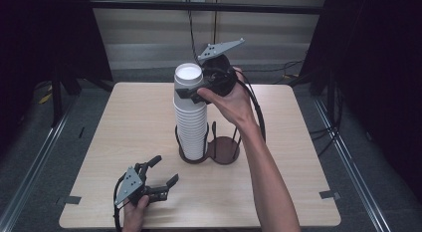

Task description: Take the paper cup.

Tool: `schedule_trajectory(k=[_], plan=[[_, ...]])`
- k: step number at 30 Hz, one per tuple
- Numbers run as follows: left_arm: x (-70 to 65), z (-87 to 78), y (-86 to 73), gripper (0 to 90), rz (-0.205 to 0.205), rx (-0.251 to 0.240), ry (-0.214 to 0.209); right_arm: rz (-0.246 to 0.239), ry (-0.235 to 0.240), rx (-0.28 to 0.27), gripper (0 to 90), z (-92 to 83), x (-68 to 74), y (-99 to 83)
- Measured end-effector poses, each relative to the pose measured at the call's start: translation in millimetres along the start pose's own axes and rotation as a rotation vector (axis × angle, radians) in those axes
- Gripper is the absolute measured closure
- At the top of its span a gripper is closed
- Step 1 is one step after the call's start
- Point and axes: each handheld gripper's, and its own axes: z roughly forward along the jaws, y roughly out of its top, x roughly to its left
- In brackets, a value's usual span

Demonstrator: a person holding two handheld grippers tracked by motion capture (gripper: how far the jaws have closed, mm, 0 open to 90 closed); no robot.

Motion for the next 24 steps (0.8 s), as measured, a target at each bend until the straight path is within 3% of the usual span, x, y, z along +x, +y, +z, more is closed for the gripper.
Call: schedule_trajectory(k=[24], plan=[[-0.1,-0.3,0.1,15.6,0.001,0.003,0.0,-0.002,-0.004,-0.031,20.5,-3.5,0.2,2.4]])
